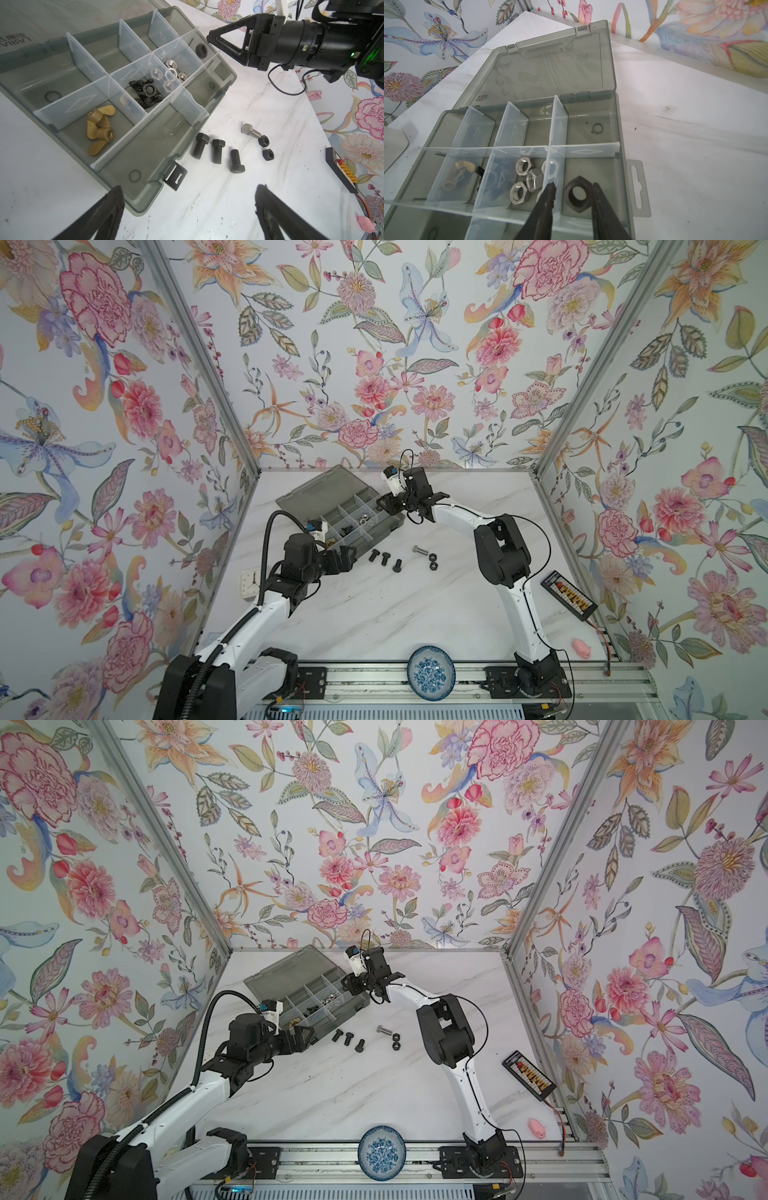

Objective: Sort the screws and nuts into containers
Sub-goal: 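Lower the right gripper into the compartment beside the silver nuts and release, then move the right gripper back over the two loose black hex nuts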

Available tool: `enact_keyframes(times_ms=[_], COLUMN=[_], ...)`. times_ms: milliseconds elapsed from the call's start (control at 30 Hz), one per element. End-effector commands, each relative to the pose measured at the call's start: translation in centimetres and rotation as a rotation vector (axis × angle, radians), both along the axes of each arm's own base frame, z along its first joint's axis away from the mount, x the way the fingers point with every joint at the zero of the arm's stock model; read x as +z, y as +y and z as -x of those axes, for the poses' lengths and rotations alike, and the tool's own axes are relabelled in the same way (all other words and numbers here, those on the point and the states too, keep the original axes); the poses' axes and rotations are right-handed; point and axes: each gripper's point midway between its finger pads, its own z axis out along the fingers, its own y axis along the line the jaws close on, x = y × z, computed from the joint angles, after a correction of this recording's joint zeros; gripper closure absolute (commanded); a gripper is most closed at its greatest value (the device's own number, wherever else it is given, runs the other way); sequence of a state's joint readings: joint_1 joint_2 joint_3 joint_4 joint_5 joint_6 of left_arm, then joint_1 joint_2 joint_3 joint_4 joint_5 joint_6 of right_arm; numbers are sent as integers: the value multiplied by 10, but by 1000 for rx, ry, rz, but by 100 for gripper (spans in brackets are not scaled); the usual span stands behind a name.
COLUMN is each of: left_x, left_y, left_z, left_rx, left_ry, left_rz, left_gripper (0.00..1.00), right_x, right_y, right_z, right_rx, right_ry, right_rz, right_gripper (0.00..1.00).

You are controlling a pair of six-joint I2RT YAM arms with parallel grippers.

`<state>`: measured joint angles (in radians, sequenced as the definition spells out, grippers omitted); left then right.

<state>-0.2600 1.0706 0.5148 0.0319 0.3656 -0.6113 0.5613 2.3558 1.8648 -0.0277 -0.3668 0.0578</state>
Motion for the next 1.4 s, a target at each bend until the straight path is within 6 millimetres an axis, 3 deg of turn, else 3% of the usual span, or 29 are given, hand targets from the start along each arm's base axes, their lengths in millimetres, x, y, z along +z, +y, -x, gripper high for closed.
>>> enact_keyframes(times_ms=[0, 233, 367, 533, 733, 900, 1100, 1367], left_x=[-1, 0, 3, 7, 11, 12, 13, 12], left_y=[-1, -1, 0, 0, 2, 2, 3, 3], left_z=[-1, 0, 0, 1, 2, 3, 3, 3], left_rx=[-5, -1, 2, 2, 6, 7, 11, 11], left_ry=[10, 9, 0, -12, -21, -20, -19, -12], left_rz=[23, 28, 30, 30, 28, 27, 25, 23], left_gripper=[1, 1, 1, 1, 1, 1, 1, 1], right_x=[-3, 9, 25, 40, 38, 16, -22, -54], right_y=[3, 2, -6, -32, -82, -127, -165, -181], right_z=[-3, 2, 18, 50, 89, 121, 158, 185], right_rx=[-4, 10, 18, 2, -97, -216, -319, -367], right_ry=[6, 8, 10, 23, 103, 214, 327, 419], right_rz=[4, -11, -16, 8, 64, 126, 220, 259], right_gripper=[66, 66, 64, 60, 57, 53, 49, 48])
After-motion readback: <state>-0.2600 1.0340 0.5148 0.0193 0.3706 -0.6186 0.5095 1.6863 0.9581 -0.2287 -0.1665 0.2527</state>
